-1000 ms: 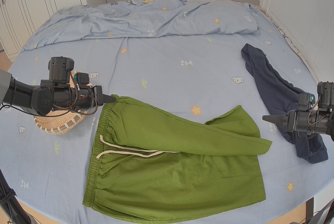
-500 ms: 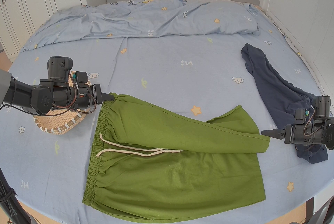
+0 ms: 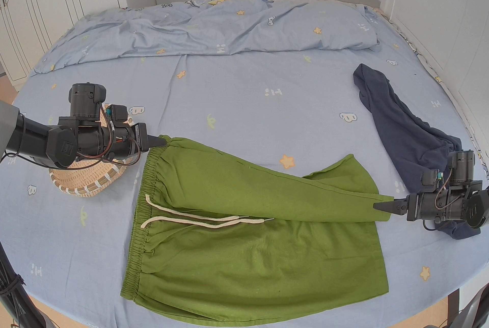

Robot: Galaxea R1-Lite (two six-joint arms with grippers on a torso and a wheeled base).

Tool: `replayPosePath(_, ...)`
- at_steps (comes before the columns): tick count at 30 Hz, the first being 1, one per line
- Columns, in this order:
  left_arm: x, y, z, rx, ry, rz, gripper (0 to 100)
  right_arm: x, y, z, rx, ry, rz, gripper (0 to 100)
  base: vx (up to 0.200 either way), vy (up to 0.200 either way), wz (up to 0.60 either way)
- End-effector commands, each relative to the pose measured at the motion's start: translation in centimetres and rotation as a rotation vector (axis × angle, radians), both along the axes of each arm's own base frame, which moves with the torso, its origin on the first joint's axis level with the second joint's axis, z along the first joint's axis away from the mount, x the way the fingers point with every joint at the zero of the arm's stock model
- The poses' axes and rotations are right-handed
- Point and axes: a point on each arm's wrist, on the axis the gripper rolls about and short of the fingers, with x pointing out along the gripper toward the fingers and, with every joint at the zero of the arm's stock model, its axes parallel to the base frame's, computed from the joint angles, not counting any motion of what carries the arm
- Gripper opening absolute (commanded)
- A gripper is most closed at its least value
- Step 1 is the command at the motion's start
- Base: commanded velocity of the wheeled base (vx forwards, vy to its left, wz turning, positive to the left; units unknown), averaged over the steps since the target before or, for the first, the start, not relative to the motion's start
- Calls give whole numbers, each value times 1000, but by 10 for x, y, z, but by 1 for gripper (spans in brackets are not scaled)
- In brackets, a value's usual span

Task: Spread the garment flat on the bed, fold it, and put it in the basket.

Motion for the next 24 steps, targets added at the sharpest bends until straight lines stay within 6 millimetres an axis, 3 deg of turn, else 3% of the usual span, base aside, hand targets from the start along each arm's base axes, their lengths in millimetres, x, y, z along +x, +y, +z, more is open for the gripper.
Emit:
replayPosePath(1,0,0,-1,0,3,0,0,1,3,-5,3,16,11,100,0,0,0)
replayPosePath(14,0,0,-2,0,5,0,0,3,5,-13,6,-25,18,100,0,0,0)
replayPosePath(15,0,0,-2,0,5,0,0,3,5,-13,6,-25,16,0,0,0,0)
replayPosePath(24,2,0,-4,0,10,0,0,4,1,-11,6,-36,2,0,0,0,0)
